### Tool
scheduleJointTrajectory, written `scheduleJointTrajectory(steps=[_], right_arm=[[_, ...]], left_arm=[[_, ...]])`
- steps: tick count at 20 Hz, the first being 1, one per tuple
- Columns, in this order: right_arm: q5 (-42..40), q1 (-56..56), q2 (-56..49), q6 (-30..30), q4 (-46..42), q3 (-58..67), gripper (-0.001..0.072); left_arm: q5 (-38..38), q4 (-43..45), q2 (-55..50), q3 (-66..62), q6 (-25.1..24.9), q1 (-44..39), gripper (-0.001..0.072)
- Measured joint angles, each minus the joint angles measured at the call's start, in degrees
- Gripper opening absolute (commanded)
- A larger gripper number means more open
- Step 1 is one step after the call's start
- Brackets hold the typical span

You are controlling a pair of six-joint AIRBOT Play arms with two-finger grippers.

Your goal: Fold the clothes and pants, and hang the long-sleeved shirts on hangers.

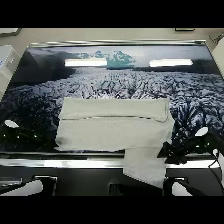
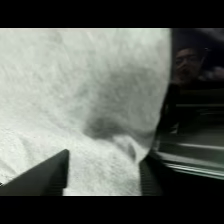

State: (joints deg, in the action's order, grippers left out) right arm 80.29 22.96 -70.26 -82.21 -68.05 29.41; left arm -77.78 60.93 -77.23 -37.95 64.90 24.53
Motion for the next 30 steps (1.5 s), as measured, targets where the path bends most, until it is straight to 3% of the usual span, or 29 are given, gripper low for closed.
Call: scheduleJointTrajectory(steps=[1, 6, 13, 21, 28, 29, 30], right_arm=[[-0.87, 0.00, -0.02, 0.44, 0.59, -0.81, 0.0052], [-3.19, -0.02, 0.20, 1.66, 1.92, 2.01, 0.0047], [-1.07, -0.11, -1.51, 0.13, 8.20, 23.17, 0.0046], [-11.39, -5.62, -19.06, -3.82, 14.25, 47.06, 0.0047], [-14.19, -6.38, -30.51, -5.81, 15.74, 53.37, 0.0050], [-14.27, -6.40, -31.32, -5.90, 16.13, 53.55, 0.0050], [-14.34, -6.43, -31.95, -5.90, 16.52, 53.70, 0.0053]], left_arm=[[-0.13, -0.04, 0.11, 0.00, -0.02, 0.00, 0.0022], [-1.44, -0.07, 1.75, -1.05, 0.00, 0.07, 0.0022], [-3.61, -1.46, 0.85, -13.03, 3.30, -1.42, 0.0022], [-3.76, -2.86, -17.20, -43.43, 11.96, -9.33, 0.0022], [-1.27, -5.03, -32.79, -56.28, 19.28, -11.23, 0.0025], [-0.24, -6.27, -34.05, -56.78, 19.65, -11.41, 0.0033], [0.59, -7.37, -34.95, -57.13, 19.76, -11.54, 0.0118]])
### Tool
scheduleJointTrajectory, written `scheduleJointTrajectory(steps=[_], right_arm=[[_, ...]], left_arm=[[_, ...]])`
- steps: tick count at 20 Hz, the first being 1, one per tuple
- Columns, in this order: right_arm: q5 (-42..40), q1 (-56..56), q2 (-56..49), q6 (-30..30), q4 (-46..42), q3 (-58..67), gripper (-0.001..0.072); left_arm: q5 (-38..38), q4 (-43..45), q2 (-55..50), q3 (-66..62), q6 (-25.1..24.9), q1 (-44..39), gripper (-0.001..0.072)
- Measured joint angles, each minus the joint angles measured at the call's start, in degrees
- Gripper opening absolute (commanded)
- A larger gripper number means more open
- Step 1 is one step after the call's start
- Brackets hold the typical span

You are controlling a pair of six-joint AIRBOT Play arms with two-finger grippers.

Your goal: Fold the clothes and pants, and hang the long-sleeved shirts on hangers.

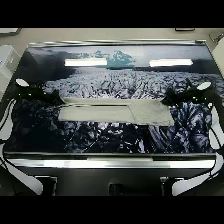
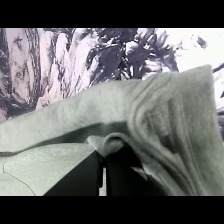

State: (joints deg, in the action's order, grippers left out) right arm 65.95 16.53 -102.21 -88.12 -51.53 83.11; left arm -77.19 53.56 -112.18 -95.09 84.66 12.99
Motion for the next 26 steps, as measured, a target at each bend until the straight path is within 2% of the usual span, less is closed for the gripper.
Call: scheduleJointTrajectory(steps=[1, 2, 3, 4, 6, 7, 11, 13, 19, 21, 22, 24, 25, 26], right_arm=[[-0.02, 0.00, -0.44, 0.00, 0.66, 0.11, 0.0104], [-0.02, 0.04, -0.70, -0.04, 1.57, 0.22, 0.0237], [0.02, 0.22, -0.76, -0.04, 2.49, 0.37, 0.0430], [0.33, 0.68, -0.68, -0.07, 3.39, 0.72, 0.0555], [2.19, 2.84, -0.09, -0.04, 4.04, 1.86, 0.0688], [3.15, 4.50, 0.26, -0.04, 4.09, 2.32, 0.0715], [10.60, 12.02, 0.68, 0.31, -0.50, 2.32, 0.0720], [12.76, 13.70, 0.20, 2.73, -2.10, 0.70, 0.0720], [14.01, 12.00, -4.74, 8.55, 3.39, -1.46, 0.0720], [13.94, 9.99, -6.12, 9.68, 5.22, -1.60, 0.0709], [13.75, 8.81, -6.64, 10.21, 6.12, -1.66, 0.0606], [12.66, 6.75, -7.39, 11.23, 6.01, -1.84, 0.0109], [12.33, 6.03, -7.61, 11.17, 6.01, -1.99, 0.0049], [12.02, 5.44, -7.37, 11.17, 5.77, -1.95, 0.0048]], left_arm=[[0.57, -0.87, -0.59, -0.35, 0.09, -0.09, 0.0234], [1.01, -1.51, -1.01, -0.76, 0.28, -0.11, 0.0407], [0.79, -2.03, -1.33, -1.38, 0.42, 0.04, 0.0575], [-0.17, -2.49, -1.49, -2.25, 0.48, 0.35, 0.0595], [-3.91, -2.67, -1.55, -4.33, 0.52, 1.66, 0.0595], [-6.12, -2.36, -1.36, -5.35, 0.85, 2.58, 0.0595], [-13.51, 2.01, 2.19, -7.96, 2.80, 7.56, 0.0595], [-15.74, 3.41, 5.05, -8.41, 3.48, 9.53, 0.0595], [-18.36, 5.11, 14.38, -8.85, 4.11, 9.60, 0.0594], [-18.67, 5.29, 16.94, -8.90, 4.15, 7.78, 0.0594], [-18.73, 5.31, 18.03, -8.90, 4.11, 6.67, 0.0594], [-18.75, 5.40, 19.76, -8.90, 4.00, 3.93, 0.0593], [-18.71, 5.42, 20.37, -8.90, 3.80, 2.29, 0.0587], [-18.45, 5.55, 20.70, -8.90, 3.39, 0.59, 0.0563]])
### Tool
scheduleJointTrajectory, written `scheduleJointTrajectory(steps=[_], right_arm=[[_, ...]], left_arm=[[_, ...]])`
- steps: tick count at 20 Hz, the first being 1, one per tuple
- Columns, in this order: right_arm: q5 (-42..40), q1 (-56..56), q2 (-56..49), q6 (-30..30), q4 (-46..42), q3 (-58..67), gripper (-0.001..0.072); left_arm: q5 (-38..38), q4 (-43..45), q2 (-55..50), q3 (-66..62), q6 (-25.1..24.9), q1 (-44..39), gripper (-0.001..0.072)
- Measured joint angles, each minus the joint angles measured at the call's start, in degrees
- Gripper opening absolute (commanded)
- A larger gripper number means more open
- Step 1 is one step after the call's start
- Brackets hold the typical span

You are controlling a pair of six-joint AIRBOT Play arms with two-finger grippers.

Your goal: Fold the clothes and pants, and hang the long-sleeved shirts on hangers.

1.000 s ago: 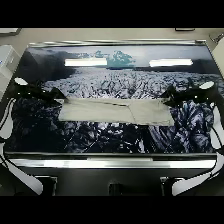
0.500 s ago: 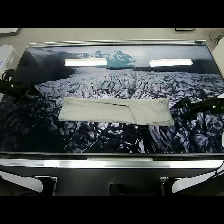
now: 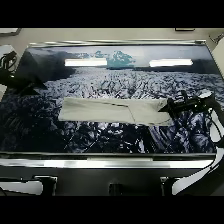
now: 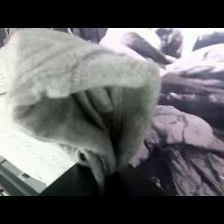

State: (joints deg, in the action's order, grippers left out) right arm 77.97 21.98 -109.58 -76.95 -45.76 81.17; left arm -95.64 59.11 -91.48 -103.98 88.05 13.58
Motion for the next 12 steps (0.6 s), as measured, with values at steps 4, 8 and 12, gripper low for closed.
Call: scheduleJointTrajectory(steps=[4, 8, 12], right_arm=[[0.63, -2.08, 4.48, -0.72, 3.17, 0.02, 0.0047], [1.38, -5.09, 13.84, -3.04, 5.75, 0.15, 0.0048], [1.60, -8.61, 24.41, -7.02, 6.86, 0.20, 0.0048]], left_arm=[[7.23, -0.02, 0.57, 2.86, -2.05, -9.29, 0.0041], [25.94, -0.15, -0.85, 11.85, -2.16, -22.99, 0.0026], [42.25, -4.07, -7.28, 17.38, 3.30, -35.23, 0.0025]])
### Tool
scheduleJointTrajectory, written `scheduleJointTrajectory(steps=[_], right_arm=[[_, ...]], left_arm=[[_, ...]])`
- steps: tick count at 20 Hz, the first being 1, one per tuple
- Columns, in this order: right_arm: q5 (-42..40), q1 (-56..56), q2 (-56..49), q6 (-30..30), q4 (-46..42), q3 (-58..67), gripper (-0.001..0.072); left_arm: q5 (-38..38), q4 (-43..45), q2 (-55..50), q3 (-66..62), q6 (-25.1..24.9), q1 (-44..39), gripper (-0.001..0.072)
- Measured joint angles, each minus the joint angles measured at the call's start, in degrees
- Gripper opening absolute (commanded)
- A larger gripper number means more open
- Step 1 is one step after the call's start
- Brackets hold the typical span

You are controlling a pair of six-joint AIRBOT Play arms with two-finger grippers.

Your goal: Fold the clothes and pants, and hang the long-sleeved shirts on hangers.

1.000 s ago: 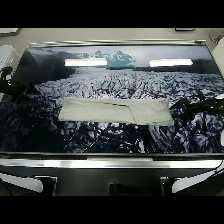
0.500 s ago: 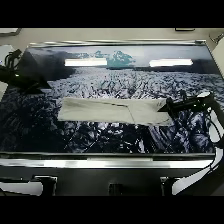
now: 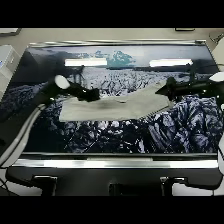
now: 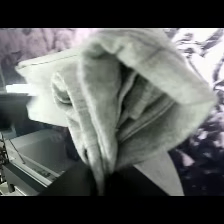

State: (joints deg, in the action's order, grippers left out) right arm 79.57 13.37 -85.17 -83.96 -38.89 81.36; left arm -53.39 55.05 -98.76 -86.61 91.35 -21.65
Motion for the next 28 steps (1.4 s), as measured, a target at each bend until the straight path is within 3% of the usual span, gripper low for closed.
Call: scheduleJointTrajectory(steps=[7, 16, 18, 21, 28], right_arm=[[1.84, -2.84, 12.48, -7.43, 0.57, 0.00, 0.0048], [0.09, -3.28, 19.47, -12.17, -0.81, 0.02, 0.0049], [-0.04, -3.28, 18.69, -12.59, -2.60, 0.02, 0.0048], [-0.24, -3.74, 15.65, -12.07, -1.99, 0.02, 0.0048], [-7.45, -13.46, 4.90, -10.67, 0.79, 0.02, 0.0049]], left_arm=[[19.96, -25.09, -11.54, 0.87, 3.15, -13.27, 0.0023], [31.39, -50.49, -21.40, -9.64, 3.37, -27.12, 0.0020], [31.41, -49.22, -22.01, -10.19, 3.37, -26.25, 0.0019], [25.40, -40.28, -20.92, -10.34, 3.32, -20.98, 0.0019], [6.36, -5.31, -6.16, -10.43, 2.95, -2.19, 0.0021]])
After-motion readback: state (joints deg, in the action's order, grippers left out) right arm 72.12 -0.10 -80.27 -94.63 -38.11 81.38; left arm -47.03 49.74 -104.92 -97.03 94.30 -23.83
